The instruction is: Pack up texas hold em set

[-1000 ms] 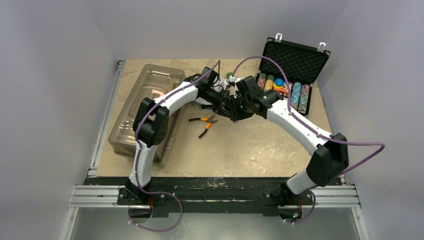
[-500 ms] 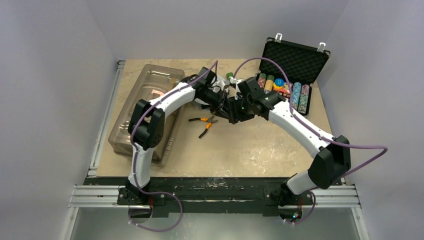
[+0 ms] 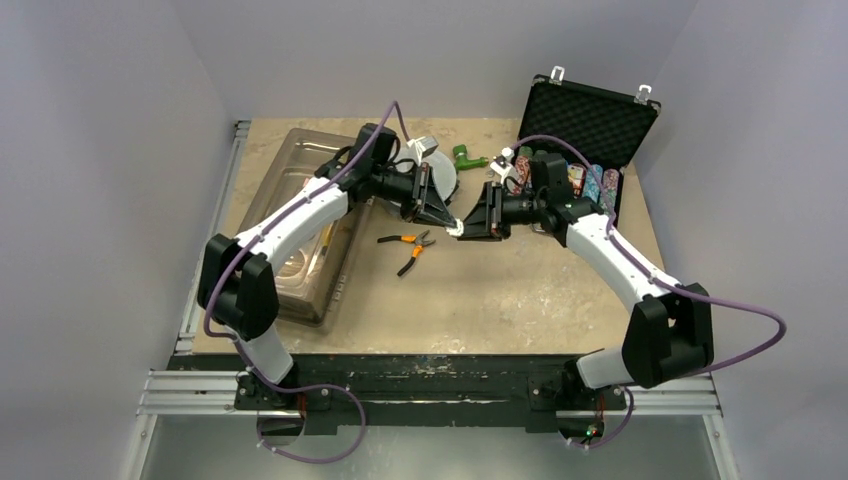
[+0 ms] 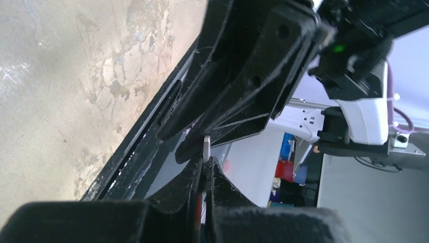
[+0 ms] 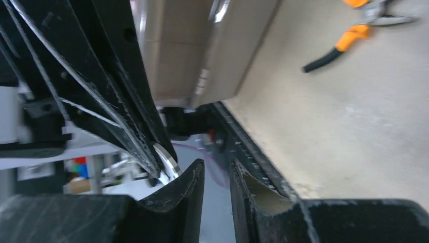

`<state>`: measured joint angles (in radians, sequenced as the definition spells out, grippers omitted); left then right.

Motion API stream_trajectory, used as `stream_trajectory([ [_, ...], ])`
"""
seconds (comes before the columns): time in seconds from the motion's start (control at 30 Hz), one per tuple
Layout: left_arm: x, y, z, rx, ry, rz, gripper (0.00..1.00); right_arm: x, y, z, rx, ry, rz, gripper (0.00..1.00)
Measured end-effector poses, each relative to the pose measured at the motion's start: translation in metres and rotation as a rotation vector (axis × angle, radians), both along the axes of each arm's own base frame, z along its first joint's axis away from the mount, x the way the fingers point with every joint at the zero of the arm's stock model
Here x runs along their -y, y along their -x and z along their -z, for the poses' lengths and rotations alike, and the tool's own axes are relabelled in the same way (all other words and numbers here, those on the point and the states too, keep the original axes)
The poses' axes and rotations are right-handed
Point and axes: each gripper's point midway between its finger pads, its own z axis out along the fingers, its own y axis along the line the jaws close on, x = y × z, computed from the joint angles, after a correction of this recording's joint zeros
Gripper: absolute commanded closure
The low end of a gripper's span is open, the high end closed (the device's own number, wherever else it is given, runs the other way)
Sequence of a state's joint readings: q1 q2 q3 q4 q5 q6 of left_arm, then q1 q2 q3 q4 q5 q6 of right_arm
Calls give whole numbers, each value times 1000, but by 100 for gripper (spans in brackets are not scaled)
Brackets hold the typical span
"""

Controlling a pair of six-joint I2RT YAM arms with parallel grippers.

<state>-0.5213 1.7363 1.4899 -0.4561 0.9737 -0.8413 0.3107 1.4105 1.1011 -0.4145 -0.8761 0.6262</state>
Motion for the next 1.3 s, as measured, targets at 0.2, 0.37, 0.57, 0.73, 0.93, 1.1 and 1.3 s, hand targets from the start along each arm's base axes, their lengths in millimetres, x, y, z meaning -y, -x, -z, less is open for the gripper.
stream_trajectory([
  [0.2, -5, 9, -17, 13, 38, 4, 100, -9, 4, -17, -61, -203, -37, 54],
  [0.37, -24, 12, -38, 72, 56, -49, 100, -10, 5, -33, -15, -216, -76, 53],
  [0.57, -43, 18, -54, 126, 79, -92, 100, -12, 6, -52, 11, -258, -93, 53],
  [0.73, -44, 22, -47, 96, 73, -94, 100, -17, 4, -81, 52, -309, -121, 55],
  [0.93, -43, 22, -49, 89, 85, -95, 100, -36, 22, -95, 70, -337, -213, 62],
  [1.1, -42, 24, -52, 81, 99, -87, 100, -47, 29, -90, 38, -340, -246, 70],
  [1.3, -41, 23, -56, 88, 116, -82, 100, -48, 27, -89, 24, -358, -238, 100],
])
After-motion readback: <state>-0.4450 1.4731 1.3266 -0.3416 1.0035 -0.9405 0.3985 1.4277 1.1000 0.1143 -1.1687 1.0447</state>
